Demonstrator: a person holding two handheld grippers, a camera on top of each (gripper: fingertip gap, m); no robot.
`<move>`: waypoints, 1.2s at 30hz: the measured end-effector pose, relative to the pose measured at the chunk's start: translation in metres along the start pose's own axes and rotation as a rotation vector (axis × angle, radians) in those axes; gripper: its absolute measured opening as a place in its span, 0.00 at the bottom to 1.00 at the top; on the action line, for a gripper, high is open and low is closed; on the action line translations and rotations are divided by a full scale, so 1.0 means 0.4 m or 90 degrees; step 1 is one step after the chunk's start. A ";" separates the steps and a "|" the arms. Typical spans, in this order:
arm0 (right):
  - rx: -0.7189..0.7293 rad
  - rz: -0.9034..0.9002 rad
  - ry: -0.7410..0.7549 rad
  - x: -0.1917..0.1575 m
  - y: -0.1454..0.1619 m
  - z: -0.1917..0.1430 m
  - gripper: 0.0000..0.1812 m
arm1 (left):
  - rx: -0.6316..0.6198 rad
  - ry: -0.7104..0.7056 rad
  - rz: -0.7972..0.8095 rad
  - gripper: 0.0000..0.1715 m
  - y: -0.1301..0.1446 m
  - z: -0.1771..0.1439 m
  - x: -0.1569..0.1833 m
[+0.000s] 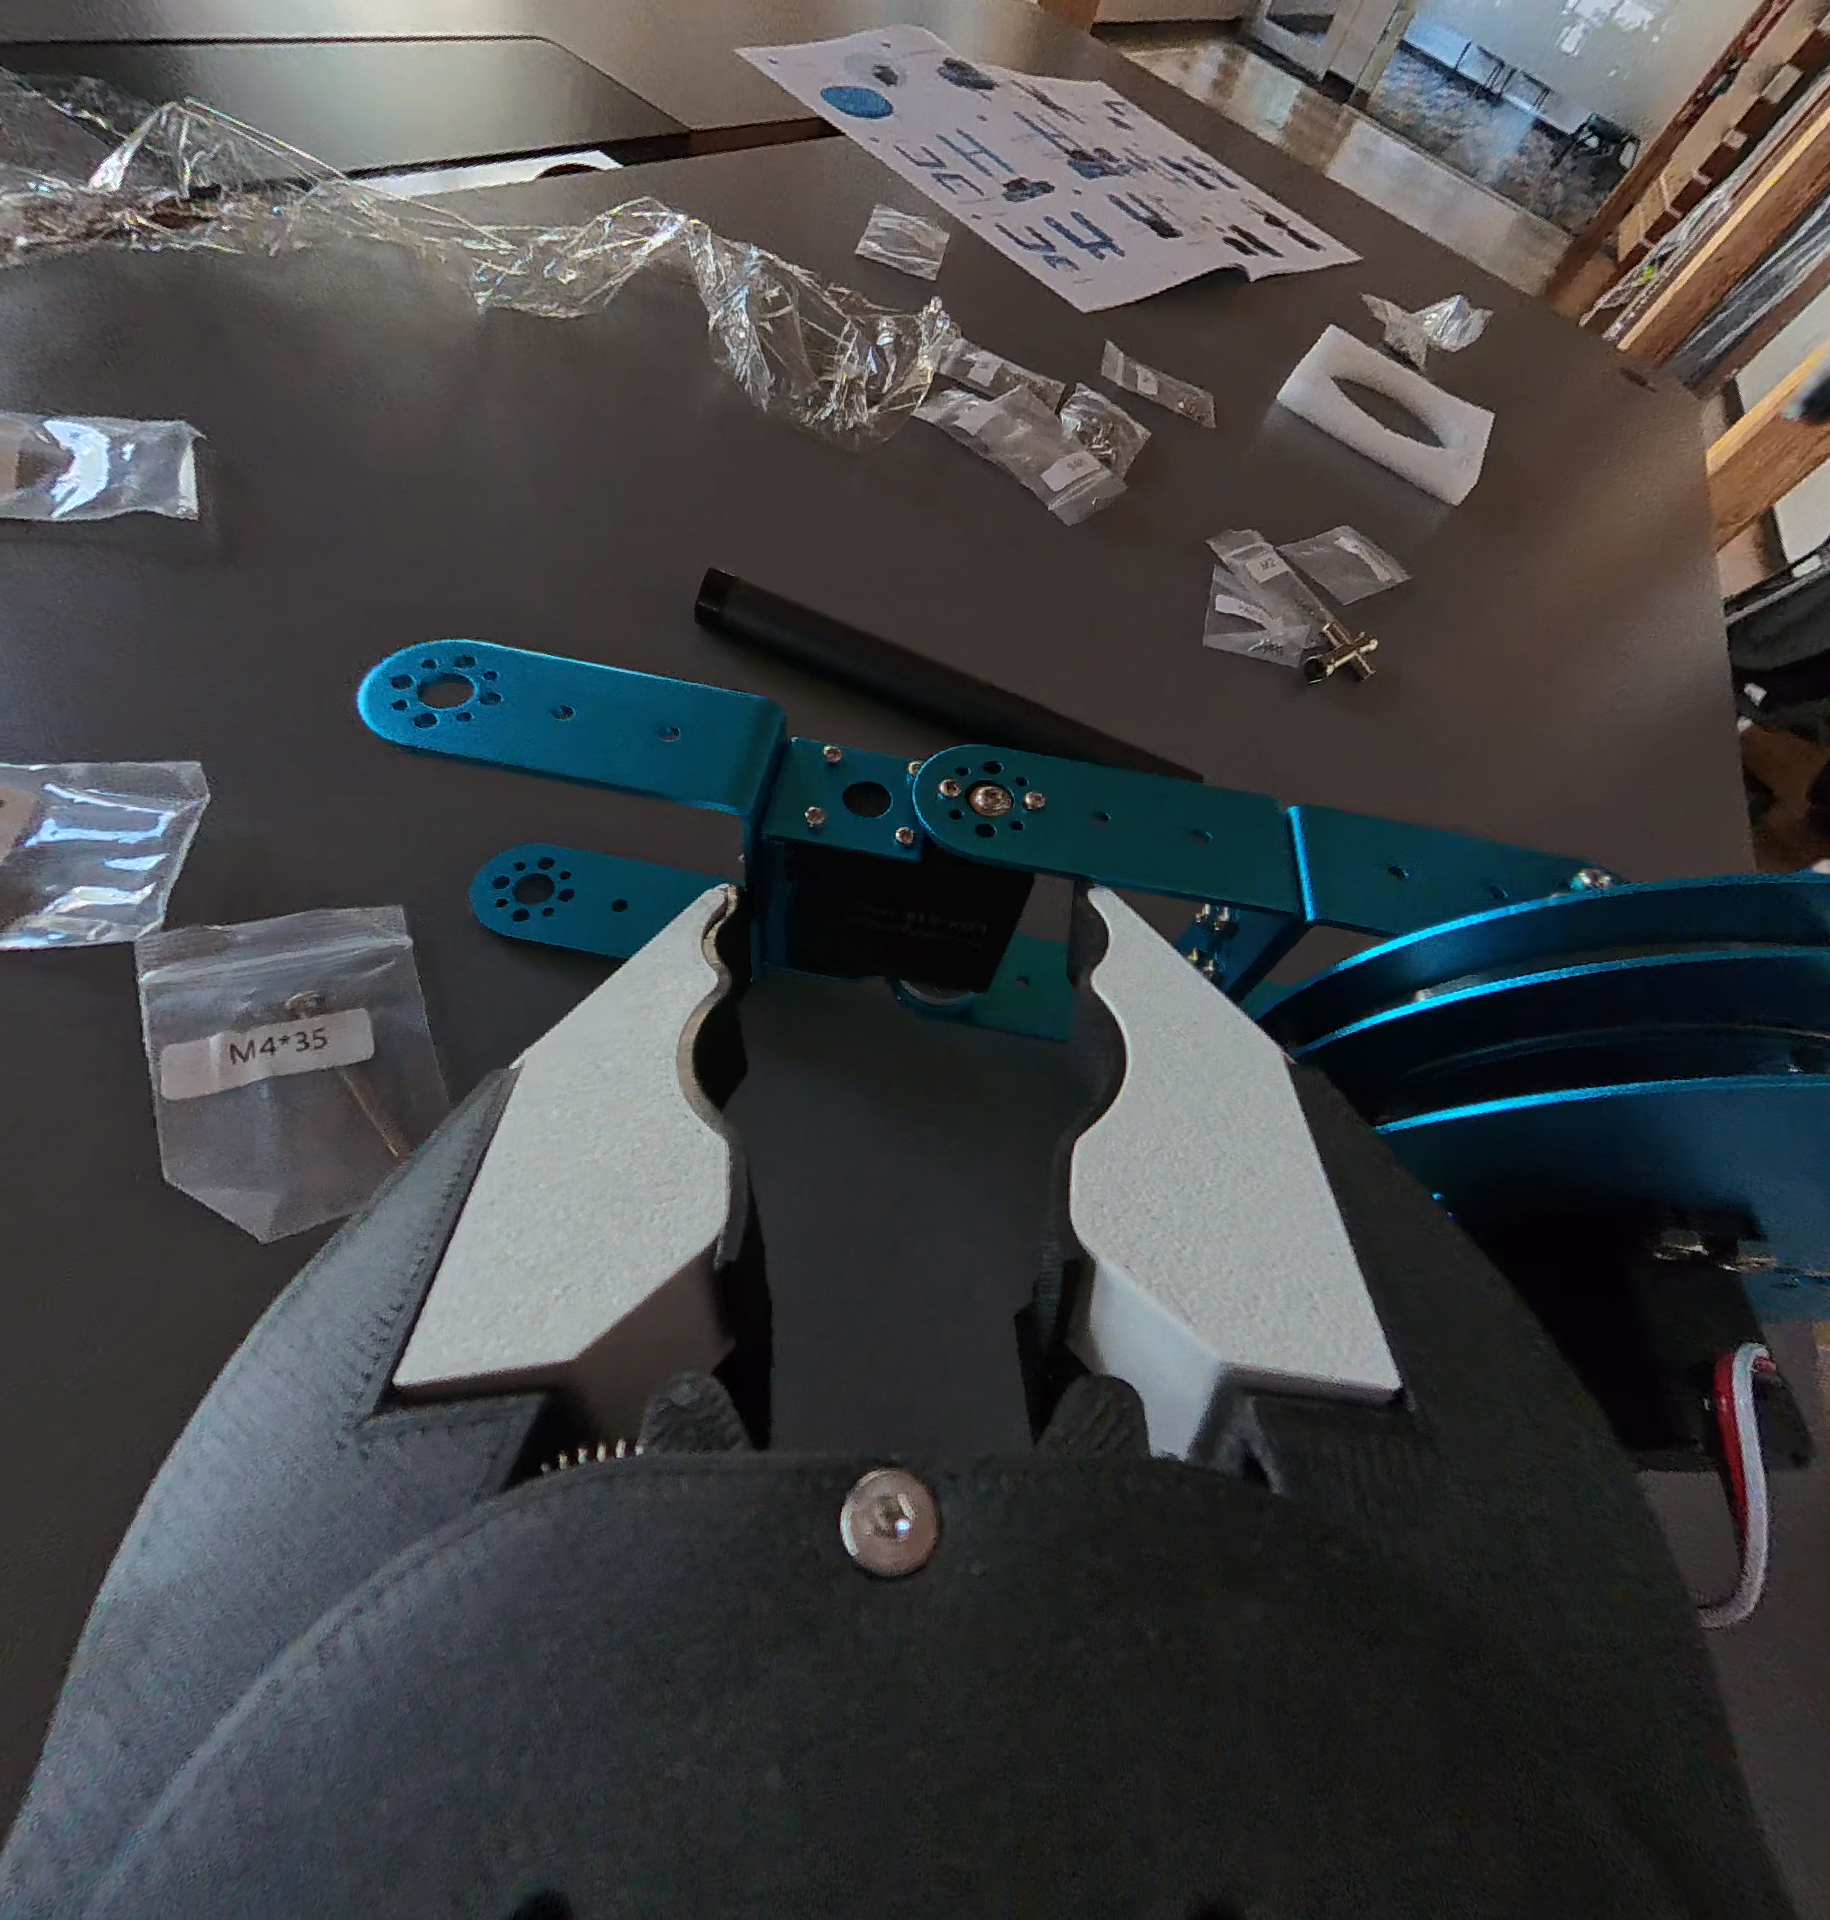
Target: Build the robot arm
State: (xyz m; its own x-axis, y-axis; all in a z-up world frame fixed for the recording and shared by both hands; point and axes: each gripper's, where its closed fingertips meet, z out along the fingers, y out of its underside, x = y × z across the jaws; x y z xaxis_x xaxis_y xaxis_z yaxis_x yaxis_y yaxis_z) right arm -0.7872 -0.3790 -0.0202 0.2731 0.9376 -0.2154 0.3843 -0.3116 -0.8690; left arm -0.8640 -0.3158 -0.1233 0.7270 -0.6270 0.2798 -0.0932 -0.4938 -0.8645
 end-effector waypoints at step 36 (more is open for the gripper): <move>-0.238 0.338 -0.670 0.187 -0.011 0.404 0.17 | 0.047 0.115 -0.398 0.22 0.026 -0.049 0.028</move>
State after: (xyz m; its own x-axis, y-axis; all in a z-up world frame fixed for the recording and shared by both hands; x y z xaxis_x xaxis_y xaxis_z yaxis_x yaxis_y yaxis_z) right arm -0.9111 -0.2825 -0.1043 -0.3034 0.2952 -0.9060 0.7177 -0.5546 -0.4211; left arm -0.8701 -0.3399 -0.1210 0.5024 -0.3291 0.7996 0.3622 -0.7596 -0.5402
